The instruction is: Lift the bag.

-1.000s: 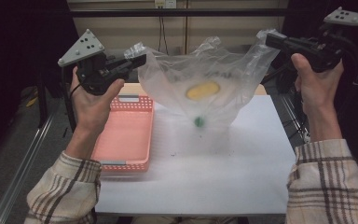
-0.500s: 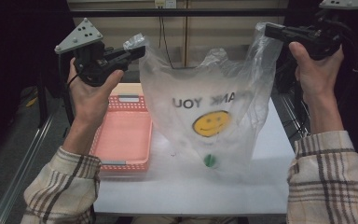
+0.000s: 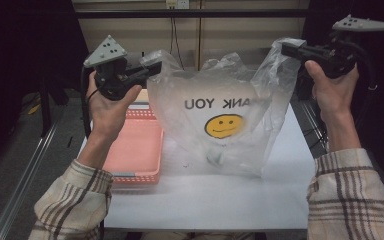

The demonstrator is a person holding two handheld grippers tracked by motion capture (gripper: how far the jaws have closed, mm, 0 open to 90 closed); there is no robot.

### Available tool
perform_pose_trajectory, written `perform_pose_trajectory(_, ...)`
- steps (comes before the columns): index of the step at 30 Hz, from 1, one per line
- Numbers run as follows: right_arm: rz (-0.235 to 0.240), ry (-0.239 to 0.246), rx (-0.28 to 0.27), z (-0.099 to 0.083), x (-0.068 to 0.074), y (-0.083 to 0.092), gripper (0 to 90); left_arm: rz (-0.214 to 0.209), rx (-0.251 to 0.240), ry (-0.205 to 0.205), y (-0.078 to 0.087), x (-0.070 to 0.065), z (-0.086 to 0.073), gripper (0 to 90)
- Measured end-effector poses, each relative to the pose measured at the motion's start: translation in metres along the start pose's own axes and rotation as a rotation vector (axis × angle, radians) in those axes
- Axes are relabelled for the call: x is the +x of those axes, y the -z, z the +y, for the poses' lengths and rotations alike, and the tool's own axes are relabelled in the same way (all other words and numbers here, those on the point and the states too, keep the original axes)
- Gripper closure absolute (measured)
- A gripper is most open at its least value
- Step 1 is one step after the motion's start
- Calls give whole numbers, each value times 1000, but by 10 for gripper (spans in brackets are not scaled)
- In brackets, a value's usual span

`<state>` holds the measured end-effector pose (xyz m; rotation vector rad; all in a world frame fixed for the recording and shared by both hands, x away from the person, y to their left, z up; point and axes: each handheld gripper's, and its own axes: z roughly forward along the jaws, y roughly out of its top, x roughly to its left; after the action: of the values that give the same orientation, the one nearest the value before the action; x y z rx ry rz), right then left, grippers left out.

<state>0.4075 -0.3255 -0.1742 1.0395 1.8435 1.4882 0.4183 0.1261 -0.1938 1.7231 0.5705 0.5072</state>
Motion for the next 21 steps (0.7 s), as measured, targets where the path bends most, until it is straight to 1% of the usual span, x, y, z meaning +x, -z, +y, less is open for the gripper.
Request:
perform_pose_trajectory(1, -3, -9, 14, -6, -1, -2, 900, 1, 16, -4, -4, 0, -4, 900)
perform_pose_trajectory(3, -8, -9, 42, -17, -5, -7, 900, 9, 43, -13, -11, -1, -13, 900)
perform_pose_trajectory(4, -11, -18, 53, -23, -6, -9, 900, 10, 55, -11, -14, 0, -18, 900)
perform_pose_trajectory(5, -15, -23, 61, -28, -8, -12, 900, 7, 63, -6, -18, 1, -24, 900)
perform_pose_trajectory(7, -11, -39, 71, -37, -12, -15, 900, 13, 94, 8, -26, 5, -35, 900)
perform_pose_trajectory(10, -21, -41, 106, -51, -13, -21, 900, 15, 125, 36, -37, 11, -52, 900)
perform_pose_trajectory(11, -25, -40, 118, -55, -14, -24, 900, 19, 139, 39, -40, 14, -56, 900)
perform_pose_trajectory(12, -30, -39, 136, -60, -15, -28, 900, 18, 150, 63, -47, 18, -66, 900)
perform_pose_trajectory(13, -37, -38, 149, -64, -16, -31, 900, 18, 150, 63, -47, 18, -66, 900)
perform_pose_trajectory(15, -34, -52, 165, -73, -19, -39, 900, 21, 166, 77, -53, 21, -74, 900)
perform_pose_trajectory(16, -33, -59, 163, -77, -21, -42, 900, 18, 177, 89, -58, 23, -81, 900)
perform_pose_trajectory(17, -30, -68, 164, -81, -22, -45, 900, 18, 177, 89, -58, 23, -81, 900)
perform_pose_trajectory(18, -30, -75, 169, -85, -23, -49, 900, 22, 189, 94, -61, 24, -85, 900)
perform_pose_trajectory(19, -32, -76, 178, -89, -25, -53, 900, 23, 198, 98, -64, 25, -88, 900)
perform_pose_trajectory(20, -31, -83, 188, -94, -26, -57, 900, 21, 217, 102, -70, 27, -96, 900)
perform_pose_trajectory(21, -29, -87, 194, -98, -26, -60, 900, 21, 217, 102, -70, 27, -96, 900)
